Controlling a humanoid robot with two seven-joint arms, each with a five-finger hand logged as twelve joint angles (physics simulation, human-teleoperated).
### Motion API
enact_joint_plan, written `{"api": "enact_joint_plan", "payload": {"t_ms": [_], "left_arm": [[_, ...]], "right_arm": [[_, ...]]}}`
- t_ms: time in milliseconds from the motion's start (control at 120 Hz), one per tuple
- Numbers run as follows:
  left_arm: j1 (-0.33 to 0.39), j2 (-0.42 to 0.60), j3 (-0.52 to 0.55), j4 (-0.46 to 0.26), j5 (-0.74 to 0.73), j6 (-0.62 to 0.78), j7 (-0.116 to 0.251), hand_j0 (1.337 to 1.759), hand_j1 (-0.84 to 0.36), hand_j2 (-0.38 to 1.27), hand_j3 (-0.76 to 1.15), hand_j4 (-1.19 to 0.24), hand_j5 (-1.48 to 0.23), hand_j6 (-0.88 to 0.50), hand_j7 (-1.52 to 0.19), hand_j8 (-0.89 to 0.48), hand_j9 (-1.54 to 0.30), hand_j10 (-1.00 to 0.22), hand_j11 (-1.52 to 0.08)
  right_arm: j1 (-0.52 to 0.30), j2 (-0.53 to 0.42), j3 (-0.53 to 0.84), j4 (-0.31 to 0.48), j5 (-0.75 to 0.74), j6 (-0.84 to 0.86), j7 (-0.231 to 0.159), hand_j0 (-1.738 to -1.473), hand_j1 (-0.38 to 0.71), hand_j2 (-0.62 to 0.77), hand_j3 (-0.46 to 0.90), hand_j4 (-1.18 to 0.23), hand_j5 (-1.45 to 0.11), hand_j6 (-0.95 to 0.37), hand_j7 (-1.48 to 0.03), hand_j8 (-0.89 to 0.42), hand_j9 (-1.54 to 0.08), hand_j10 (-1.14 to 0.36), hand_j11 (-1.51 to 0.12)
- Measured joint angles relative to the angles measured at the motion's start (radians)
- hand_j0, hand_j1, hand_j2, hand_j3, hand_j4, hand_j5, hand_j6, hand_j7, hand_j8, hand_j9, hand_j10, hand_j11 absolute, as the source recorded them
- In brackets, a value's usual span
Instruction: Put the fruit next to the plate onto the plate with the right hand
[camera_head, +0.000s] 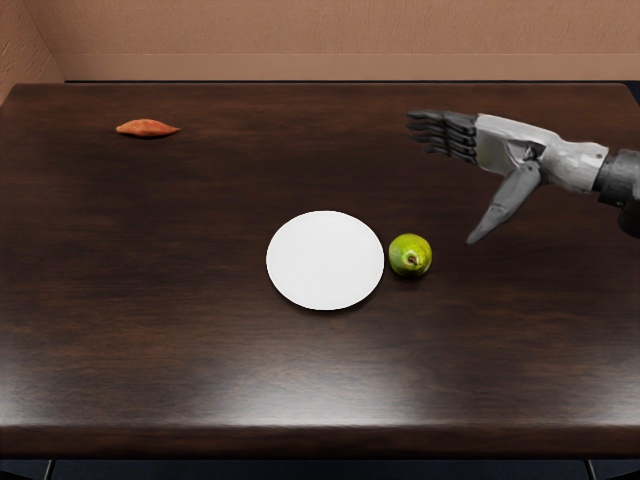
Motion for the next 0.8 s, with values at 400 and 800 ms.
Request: {"api": "enact_joint_plan", "payload": {"t_ms": [400, 800], "left_arm": [[0.001, 0.0, 0.0, 0.0, 0.0, 0.0, 0.0, 1.658, 0.35, 0.0, 0.0, 0.0, 0.0, 0.0, 0.0, 0.0, 0.0, 0.0, 0.0], [0.001, 0.0, 0.0, 0.0, 0.0, 0.0, 0.0, 1.658, 0.35, 0.0, 0.0, 0.0, 0.0, 0.0, 0.0, 0.0, 0.0, 0.0, 0.0]], "right_arm": [[-0.116, 0.028, -0.006, 0.008, -0.045, -0.167, 0.094, -1.658, -0.21, -0.02, 0.0, -0.12, -0.16, -0.12, -0.16, -0.12, -0.16, -0.12, -0.16], [-0.186, 0.078, -0.108, -0.027, -0.057, -0.372, 0.166, -1.658, -0.06, -0.04, 0.0, -0.24, -0.31, -0.25, -0.31, -0.24, -0.31, -0.24, -0.31]]}}
